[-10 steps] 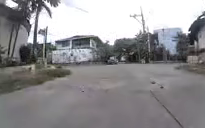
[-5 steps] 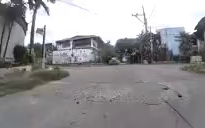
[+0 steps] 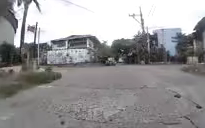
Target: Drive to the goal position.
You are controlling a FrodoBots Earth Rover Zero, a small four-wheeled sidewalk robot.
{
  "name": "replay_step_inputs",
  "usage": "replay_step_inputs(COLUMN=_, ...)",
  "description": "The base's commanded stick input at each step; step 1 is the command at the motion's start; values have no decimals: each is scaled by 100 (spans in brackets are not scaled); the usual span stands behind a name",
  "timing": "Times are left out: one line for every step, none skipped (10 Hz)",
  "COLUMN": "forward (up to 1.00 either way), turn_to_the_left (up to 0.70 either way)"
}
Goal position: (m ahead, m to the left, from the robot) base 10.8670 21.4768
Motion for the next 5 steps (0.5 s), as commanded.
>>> replay_step_inputs(forward=100, turn_to_the_left=4)
replay_step_inputs(forward=100, turn_to_the_left=4)
replay_step_inputs(forward=100, turn_to_the_left=4)
replay_step_inputs(forward=100, turn_to_the_left=4)
replay_step_inputs(forward=100, turn_to_the_left=4)
